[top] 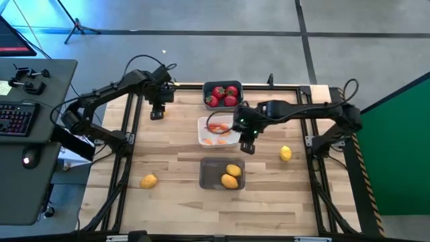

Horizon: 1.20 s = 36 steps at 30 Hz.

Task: Sort produce into baskets
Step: Put the yellow lemon into the black bin

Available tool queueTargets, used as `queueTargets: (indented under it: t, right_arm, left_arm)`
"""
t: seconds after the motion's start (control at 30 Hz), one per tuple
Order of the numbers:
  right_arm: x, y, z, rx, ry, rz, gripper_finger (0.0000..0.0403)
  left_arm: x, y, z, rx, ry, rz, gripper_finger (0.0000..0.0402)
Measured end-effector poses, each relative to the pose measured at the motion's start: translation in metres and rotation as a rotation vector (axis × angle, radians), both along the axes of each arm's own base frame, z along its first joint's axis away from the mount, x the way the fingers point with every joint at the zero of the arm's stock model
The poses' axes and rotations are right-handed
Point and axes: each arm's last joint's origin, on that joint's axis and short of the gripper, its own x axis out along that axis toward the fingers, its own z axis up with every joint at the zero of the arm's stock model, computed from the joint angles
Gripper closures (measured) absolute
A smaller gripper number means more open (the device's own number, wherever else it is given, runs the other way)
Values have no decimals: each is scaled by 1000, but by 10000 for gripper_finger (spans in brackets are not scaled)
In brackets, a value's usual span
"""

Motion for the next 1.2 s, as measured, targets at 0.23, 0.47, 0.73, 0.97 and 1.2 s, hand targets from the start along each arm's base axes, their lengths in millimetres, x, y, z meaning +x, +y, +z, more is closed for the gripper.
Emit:
queueTargets:
  t: [0.23,0.47,0.73,0.97,1.2]
  right_arm:
    - [-26,-12,-2,52,-48,-50,391]
    - [-37,-14,6,99,-60,6,382]
    - [-44,-12,5,114,-18,64,382]
    - [-43,-12,5,102,-30,76,382]
    - [-42,-16,6,94,-43,71,382]
  left_arm:
    - [23,4,-19,34,48,55,229]
    - [35,3,-44,42,171,54,151]
    - [22,3,-65,100,313,-10,120]
    - [4,14,-80,124,349,19,119]
    - [-9,16,-93,70,338,41,119]
